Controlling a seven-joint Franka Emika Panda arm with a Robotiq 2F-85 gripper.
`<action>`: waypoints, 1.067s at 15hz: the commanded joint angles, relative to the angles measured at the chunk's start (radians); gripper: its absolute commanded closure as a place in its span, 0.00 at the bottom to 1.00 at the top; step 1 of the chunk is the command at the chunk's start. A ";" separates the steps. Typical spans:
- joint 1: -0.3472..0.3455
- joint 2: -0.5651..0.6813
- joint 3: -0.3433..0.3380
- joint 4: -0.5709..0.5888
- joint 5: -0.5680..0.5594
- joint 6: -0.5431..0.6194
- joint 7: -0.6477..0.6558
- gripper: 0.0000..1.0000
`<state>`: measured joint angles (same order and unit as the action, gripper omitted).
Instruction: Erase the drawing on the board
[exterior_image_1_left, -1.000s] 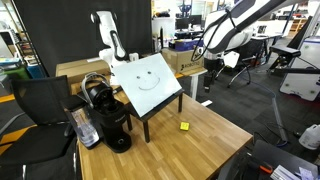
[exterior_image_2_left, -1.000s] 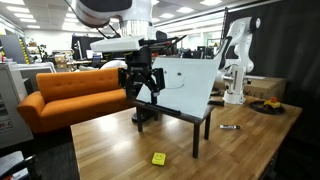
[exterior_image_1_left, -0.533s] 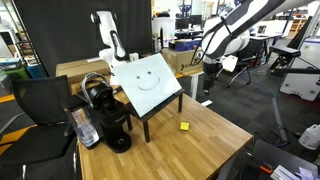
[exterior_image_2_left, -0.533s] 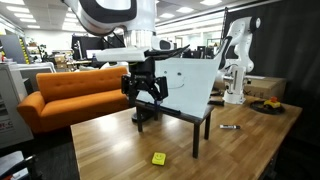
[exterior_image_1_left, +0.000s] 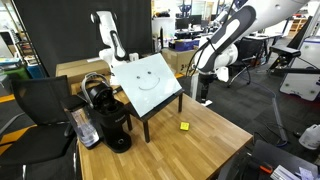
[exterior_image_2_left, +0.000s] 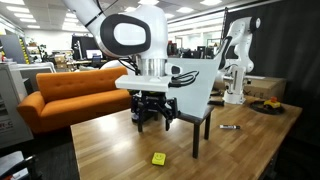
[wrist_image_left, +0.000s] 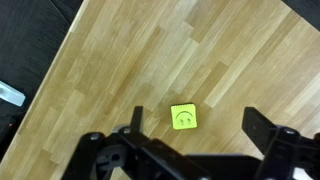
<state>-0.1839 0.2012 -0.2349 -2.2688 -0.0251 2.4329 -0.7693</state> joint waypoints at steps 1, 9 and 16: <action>-0.057 0.091 0.057 0.075 0.035 0.010 -0.092 0.00; -0.098 0.289 0.134 0.207 0.009 0.059 -0.124 0.00; -0.100 0.406 0.176 0.229 -0.017 0.124 -0.111 0.00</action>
<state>-0.2556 0.5781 -0.0859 -2.0544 -0.0179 2.5273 -0.8684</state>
